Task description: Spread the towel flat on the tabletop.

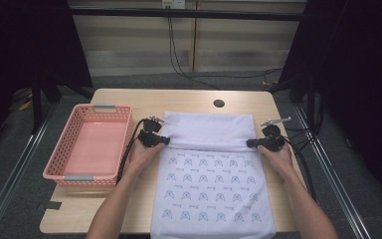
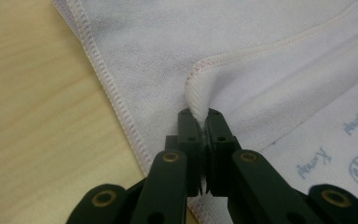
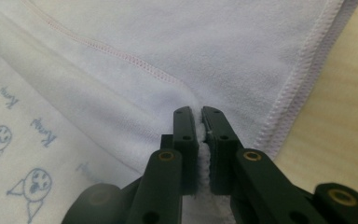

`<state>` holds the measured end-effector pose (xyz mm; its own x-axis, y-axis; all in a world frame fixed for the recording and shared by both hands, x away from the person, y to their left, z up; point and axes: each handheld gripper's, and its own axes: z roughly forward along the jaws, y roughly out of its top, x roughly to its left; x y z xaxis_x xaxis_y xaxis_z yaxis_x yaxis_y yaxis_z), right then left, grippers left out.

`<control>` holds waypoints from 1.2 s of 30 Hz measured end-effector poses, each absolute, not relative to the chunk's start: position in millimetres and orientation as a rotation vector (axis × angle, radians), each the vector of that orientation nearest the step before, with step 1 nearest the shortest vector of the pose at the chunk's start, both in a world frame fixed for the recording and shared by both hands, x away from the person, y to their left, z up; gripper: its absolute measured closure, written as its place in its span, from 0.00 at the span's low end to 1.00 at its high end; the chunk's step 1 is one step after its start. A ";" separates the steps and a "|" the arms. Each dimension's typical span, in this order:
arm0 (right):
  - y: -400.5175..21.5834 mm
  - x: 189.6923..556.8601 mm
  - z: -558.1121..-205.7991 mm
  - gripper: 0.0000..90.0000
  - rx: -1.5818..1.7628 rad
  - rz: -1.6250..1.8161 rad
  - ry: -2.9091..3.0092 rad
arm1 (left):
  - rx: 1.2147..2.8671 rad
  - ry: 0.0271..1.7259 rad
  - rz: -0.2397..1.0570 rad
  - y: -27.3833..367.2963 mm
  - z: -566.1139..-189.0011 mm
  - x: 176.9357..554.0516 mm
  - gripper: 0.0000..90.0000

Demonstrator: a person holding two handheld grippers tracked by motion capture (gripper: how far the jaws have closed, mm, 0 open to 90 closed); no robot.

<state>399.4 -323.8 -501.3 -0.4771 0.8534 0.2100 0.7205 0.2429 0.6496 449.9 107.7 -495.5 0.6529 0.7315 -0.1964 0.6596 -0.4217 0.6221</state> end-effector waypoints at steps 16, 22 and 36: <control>-315.0 441.8 -505.7 0.94 1.565 1.042 2.175 | 2.089 1.115 0.216 107.0 -502.2 483.3 0.97; -325.1 439.2 -489.1 0.94 1.503 1.165 2.173 | 2.040 1.029 0.208 116.5 -476.7 470.4 0.97; -343.7 379.5 -399.3 0.94 1.257 1.440 2.075 | 1.970 0.818 0.224 125.5 -391.6 398.5 0.97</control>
<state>379.5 -343.7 -399.3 -0.5623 0.7993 0.2119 0.4781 0.1052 0.8720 398.5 125.5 -391.6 0.7585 0.6284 -0.1725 0.4530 -0.3182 0.8328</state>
